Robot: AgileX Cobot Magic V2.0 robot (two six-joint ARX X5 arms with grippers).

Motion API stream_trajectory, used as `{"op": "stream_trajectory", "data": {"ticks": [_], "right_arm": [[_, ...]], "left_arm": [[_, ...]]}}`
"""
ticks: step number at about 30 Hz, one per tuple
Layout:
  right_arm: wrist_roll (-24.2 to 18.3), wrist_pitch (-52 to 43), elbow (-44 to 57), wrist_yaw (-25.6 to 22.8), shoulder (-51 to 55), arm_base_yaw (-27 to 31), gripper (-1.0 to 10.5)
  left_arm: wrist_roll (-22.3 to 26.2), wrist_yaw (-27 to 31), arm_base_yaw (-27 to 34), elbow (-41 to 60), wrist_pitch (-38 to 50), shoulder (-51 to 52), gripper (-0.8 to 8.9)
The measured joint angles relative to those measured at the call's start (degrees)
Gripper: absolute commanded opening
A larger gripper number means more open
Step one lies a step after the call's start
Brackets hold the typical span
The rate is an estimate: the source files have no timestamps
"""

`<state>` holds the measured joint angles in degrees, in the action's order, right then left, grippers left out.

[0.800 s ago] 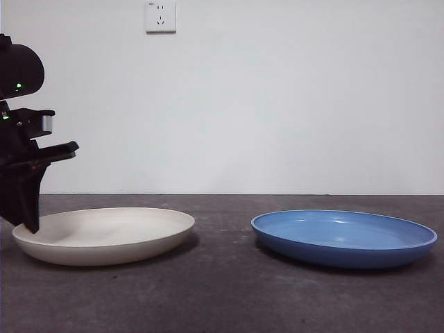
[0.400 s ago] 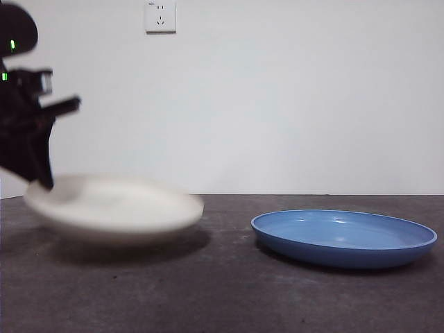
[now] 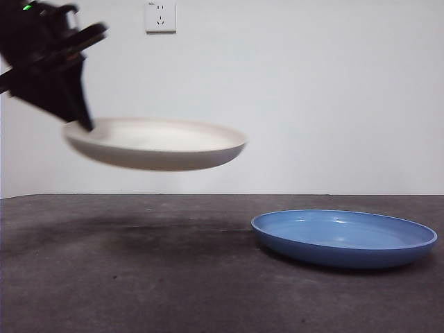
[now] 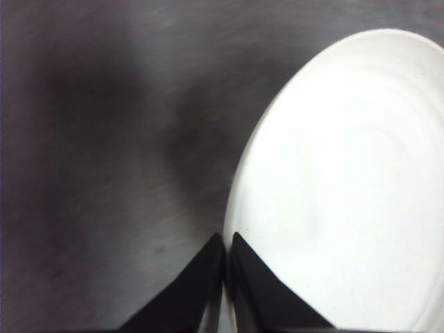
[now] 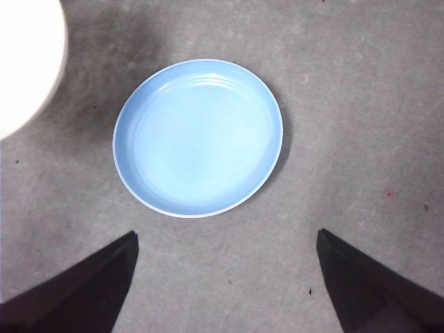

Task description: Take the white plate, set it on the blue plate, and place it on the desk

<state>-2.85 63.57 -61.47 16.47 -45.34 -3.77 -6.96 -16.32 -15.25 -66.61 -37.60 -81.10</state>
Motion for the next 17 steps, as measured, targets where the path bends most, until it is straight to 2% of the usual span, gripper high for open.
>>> {"op": "stream_trajectory", "data": {"ticks": [10, 17], "right_arm": [[1.42, -0.48, 0.00, -0.22, 0.00, 0.02, 4.1], [1.77, -0.48, 0.00, -0.46, 0.04, 0.02, 4.1]], "left_arm": [[-3.23, -0.15, -10.99, -2.14, 5.60, -0.55, 0.16], [-6.36, -0.15, -15.47, -5.95, 7.52, -8.07, 0.16]]}}
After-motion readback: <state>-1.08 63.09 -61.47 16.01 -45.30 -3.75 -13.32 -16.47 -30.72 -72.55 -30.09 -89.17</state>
